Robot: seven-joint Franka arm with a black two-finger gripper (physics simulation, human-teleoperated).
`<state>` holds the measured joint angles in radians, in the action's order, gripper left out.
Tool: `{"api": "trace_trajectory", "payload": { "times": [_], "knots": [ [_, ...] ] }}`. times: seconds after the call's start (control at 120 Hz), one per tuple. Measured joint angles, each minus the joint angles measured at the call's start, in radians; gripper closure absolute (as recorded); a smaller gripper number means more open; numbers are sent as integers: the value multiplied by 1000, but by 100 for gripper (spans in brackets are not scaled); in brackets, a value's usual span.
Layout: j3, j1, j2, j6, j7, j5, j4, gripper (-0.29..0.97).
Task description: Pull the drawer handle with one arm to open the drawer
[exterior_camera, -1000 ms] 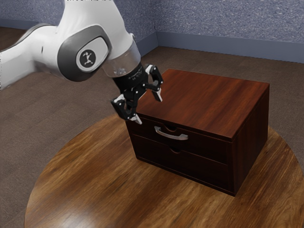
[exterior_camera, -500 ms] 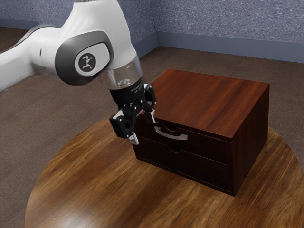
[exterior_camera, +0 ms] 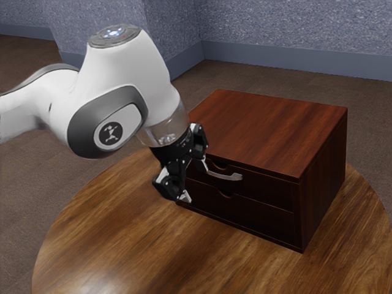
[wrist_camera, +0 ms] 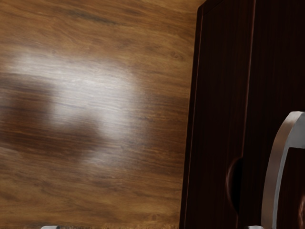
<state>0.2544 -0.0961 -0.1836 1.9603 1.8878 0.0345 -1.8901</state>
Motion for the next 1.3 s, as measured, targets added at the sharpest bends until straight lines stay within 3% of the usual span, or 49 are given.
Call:
{"api": "trace_trajectory", "payload": {
  "times": [0.458,0.883,1.3],
  "knots": [
    [-1,-2,46,101,37,8,3,22],
    [0,-14,51,112,51,10,-11,32],
    [0,-15,111,117,54,24,35,33]
  ]
}}
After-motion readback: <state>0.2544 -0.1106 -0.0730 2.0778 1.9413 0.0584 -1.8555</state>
